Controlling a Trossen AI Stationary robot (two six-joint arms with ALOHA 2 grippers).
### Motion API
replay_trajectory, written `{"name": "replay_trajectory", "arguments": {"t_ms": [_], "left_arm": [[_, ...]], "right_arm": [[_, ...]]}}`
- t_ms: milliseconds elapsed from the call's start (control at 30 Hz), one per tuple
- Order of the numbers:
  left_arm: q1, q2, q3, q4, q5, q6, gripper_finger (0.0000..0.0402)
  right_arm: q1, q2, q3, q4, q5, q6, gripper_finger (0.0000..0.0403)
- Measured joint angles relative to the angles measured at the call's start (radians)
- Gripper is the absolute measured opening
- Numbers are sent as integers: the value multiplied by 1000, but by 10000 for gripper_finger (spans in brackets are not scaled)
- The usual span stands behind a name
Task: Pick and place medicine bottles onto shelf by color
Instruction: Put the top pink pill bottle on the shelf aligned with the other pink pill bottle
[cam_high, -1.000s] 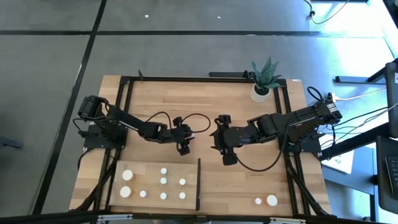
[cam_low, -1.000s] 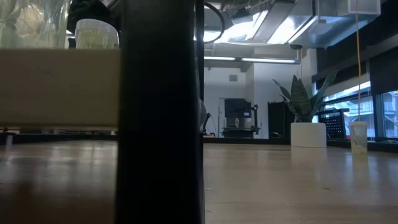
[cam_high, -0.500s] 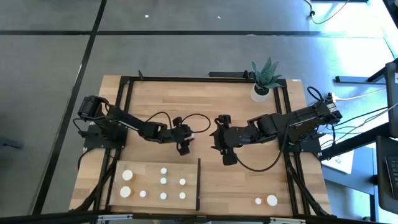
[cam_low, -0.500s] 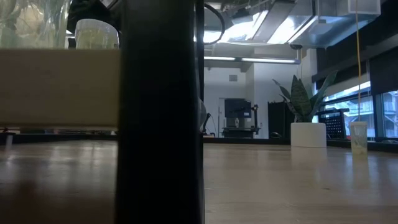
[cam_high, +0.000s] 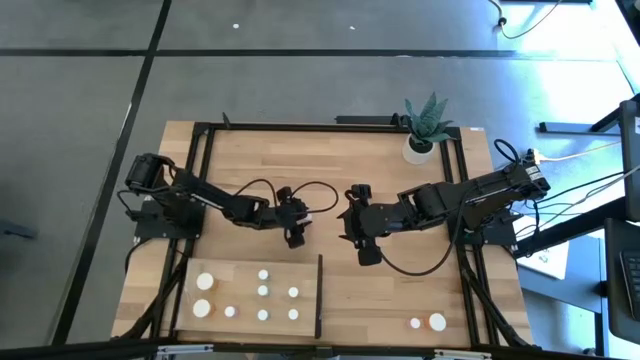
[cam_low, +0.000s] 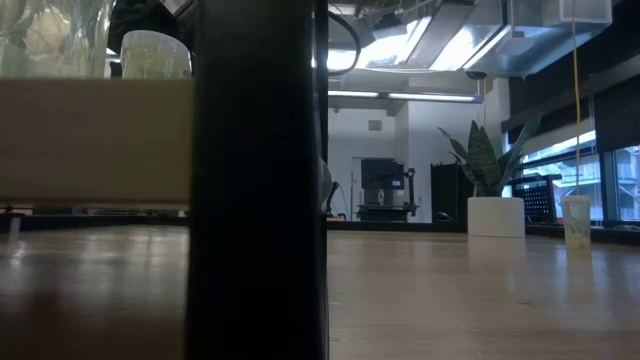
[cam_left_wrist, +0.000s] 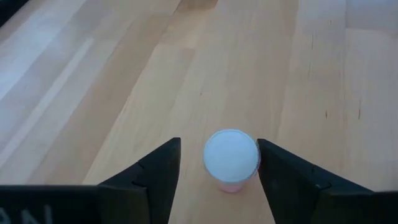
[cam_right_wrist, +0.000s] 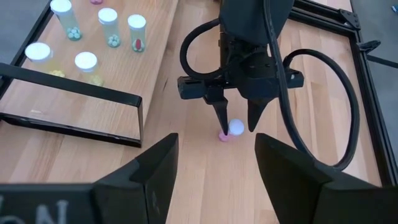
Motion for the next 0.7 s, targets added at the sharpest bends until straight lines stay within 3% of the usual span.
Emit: {"name": "replay_trajectory", "arguments": {"t_ms": [200, 500, 700], "left_arm": [[0, 0, 0, 0, 1, -1, 193], [0, 0, 0, 3, 21, 0, 122], [-1, 0, 0, 4, 25, -1, 104]], "right_arm": [[0, 0, 0, 0, 0, 1, 214], [0, 0, 0, 0, 0, 0, 214], [0, 0, 0, 0, 0, 0, 214]]}}
